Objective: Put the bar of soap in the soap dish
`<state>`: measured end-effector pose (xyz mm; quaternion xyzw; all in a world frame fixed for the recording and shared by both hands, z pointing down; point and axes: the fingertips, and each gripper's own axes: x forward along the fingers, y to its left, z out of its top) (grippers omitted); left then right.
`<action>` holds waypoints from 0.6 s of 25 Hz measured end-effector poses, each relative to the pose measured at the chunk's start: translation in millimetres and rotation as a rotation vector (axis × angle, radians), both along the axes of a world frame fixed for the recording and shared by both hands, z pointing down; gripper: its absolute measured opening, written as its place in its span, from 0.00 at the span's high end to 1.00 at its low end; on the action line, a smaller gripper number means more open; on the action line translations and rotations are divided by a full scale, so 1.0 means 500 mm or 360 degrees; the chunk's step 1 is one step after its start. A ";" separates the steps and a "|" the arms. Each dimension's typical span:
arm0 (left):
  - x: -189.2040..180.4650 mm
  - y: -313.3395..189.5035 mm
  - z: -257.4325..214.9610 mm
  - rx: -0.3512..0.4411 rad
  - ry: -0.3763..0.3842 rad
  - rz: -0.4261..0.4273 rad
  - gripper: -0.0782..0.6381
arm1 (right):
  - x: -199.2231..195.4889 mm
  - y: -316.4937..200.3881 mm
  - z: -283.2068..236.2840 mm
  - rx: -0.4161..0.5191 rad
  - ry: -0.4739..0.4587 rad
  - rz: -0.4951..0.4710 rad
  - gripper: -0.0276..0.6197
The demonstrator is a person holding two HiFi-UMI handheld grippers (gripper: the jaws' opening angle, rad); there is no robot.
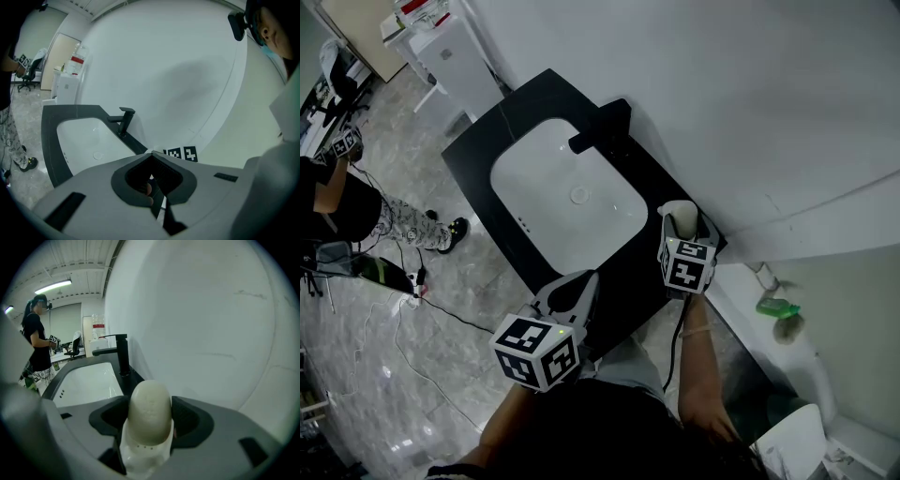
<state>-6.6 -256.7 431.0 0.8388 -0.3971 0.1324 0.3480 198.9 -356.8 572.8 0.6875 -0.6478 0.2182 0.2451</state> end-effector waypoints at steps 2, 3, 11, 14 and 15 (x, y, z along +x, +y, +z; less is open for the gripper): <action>-0.003 0.004 0.007 -0.0018 -0.0013 0.0000 0.90 | 0.001 0.002 0.010 -0.0004 0.0011 0.0002 0.49; -0.004 0.006 0.010 -0.0025 -0.0020 0.0000 0.90 | 0.001 0.004 0.015 -0.0005 0.0013 0.0003 0.49; -0.014 0.013 0.020 -0.0019 -0.0060 -0.0001 0.90 | -0.002 0.005 0.031 0.0079 -0.0007 0.0012 0.49; -0.014 0.014 0.021 -0.0019 -0.0064 0.0006 0.90 | -0.002 0.005 0.032 0.0103 -0.0015 0.0013 0.49; -0.013 0.014 0.021 -0.0020 -0.0065 0.0009 0.90 | -0.001 0.005 0.031 0.0107 -0.0015 0.0013 0.49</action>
